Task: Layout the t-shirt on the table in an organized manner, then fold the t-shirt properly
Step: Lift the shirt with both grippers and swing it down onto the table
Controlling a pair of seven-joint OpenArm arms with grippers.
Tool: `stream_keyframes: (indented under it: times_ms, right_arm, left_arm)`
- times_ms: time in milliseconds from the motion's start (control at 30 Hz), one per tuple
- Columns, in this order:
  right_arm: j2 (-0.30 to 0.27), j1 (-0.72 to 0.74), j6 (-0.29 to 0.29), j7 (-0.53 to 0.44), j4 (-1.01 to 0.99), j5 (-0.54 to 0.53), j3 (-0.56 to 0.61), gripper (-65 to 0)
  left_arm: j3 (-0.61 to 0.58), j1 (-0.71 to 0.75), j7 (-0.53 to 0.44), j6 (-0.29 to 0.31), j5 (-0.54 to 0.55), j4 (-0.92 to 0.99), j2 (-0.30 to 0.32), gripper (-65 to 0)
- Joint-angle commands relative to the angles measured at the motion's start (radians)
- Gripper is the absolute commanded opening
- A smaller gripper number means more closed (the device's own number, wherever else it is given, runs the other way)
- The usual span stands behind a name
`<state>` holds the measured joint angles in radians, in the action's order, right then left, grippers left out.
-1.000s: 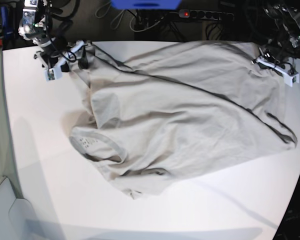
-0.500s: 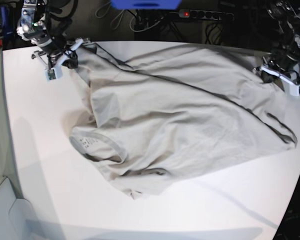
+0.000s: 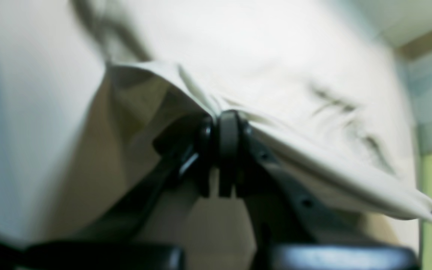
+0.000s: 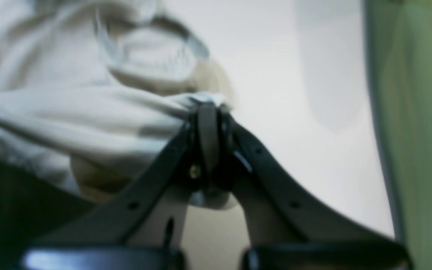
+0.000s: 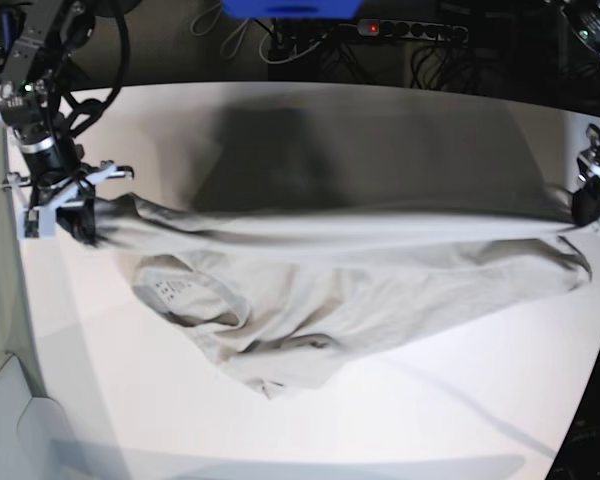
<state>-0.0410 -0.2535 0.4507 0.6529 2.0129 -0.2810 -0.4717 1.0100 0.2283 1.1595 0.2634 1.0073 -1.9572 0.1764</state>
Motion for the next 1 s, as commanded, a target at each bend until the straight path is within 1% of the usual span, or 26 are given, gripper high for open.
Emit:
stream_keyframes:
  times_ms: [0,67,233,267,333,433,567,767,867,967]
  right_arm:
    - [-0.013,0.033,-0.005,-0.029,0.018,-0.001,-0.029,-65.0]
    - [-0.015,0.084,-0.005,-0.029,0.018,-0.001,-0.049,-65.0]
    - [-0.017,0.213,-0.005,-0.032,0.022,0.001,-0.055,-65.0]
    - [-0.023,0.231,-0.007,-0.034,0.024,0.002,-0.055,-65.0]
    - [-0.058,0.253,-0.008,-0.035,0.022,0.002,-0.063,-65.0]
    - [-0.072,0.288,-0.01,-0.035,0.022,0.002,-0.085,-65.0]
    - [-0.079,0.385,-0.01,-0.035,0.021,0.002,-0.132,-65.0]
    - [-0.139,0.529,-0.011,-0.037,0.026,0.002,-0.155,-65.0]
    - [-0.145,0.59,-0.011,-0.038,0.027,0.002,-0.184,-65.0]
    - [-0.168,0.626,-0.011,-0.038,0.035,-0.001,-0.221,-65.0]
  left_arm:
    - [0.01,-0.016,-0.028,-0.002,0.028,-0.017,0.015,-64.9]
    - [0.007,-0.06,-0.028,-0.002,0.028,-0.014,0.018,-64.9]
    - [0.007,-0.162,-0.028,-0.002,0.028,-0.012,0.019,-64.9]
    - [0.007,-0.178,-0.028,-0.002,0.028,-0.012,0.021,-64.9]
    - [0.005,-0.205,-0.028,-0.002,0.028,-0.012,0.021,-64.9]
    - [0.003,-0.231,-0.028,-0.002,0.031,-0.015,0.022,-64.9]
    - [0.003,-0.297,-0.028,-0.002,0.031,-0.014,0.021,-64.9]
    - [-0.047,-0.406,-0.028,-0.002,0.031,-0.015,0.022,-64.9]
    - [-0.069,-0.436,-0.031,-0.002,0.031,-0.014,0.051,-64.9]
    - [-0.069,-0.464,-0.031,0.0,0.031,-0.014,0.058,-64.9]
